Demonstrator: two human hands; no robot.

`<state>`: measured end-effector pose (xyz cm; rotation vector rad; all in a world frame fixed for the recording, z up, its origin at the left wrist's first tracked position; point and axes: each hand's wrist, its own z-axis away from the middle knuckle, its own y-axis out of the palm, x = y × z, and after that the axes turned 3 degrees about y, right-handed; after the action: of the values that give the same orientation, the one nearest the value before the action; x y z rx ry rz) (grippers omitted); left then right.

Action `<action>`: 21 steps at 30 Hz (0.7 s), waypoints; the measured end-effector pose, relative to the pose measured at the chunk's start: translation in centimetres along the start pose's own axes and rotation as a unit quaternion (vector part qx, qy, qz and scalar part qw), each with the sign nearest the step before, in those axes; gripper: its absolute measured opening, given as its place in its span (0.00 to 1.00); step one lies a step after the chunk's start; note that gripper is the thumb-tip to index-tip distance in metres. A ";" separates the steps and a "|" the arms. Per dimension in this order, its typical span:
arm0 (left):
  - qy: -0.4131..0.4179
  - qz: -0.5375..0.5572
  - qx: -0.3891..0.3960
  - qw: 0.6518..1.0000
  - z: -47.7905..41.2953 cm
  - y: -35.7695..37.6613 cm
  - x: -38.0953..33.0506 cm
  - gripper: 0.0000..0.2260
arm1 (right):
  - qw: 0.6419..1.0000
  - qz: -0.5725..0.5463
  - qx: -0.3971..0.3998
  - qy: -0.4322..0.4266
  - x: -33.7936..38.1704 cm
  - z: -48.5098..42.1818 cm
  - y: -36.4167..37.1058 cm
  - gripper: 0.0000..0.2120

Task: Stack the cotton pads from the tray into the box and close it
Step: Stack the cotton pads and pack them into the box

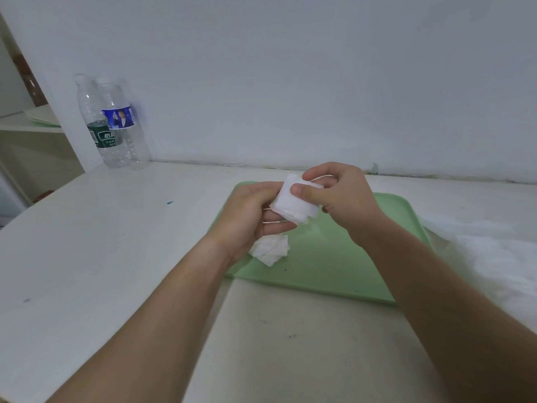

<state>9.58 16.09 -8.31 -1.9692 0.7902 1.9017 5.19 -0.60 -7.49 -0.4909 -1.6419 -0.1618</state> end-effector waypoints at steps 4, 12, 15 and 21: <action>0.006 -0.007 -0.004 1.000 0.1 0.2 0.4 0.09 | 0.999 0.025 -0.021 -0.012 -0.3 -0.1 0.1 0.15; 0.045 0.011 -0.007 0.999 0.4 0.0 0.4 0.12 | 0.998 0.023 0.050 0.037 1.2 1.0 -0.3 0.12; 0.061 0.007 -0.010 0.998 0.7 0.3 0.3 0.13 | 0.995 0.019 0.094 0.035 1.7 1.5 -0.8 0.12; 0.070 -0.057 0.001 0.996 1.5 2.4 -0.9 0.12 | 0.988 0.096 0.123 -0.003 4.2 3.1 -3.3 0.13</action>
<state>7.05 15.18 -7.20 -2.1168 0.6987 1.7142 0.79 -1.44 -3.22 -0.4558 -1.5840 0.1837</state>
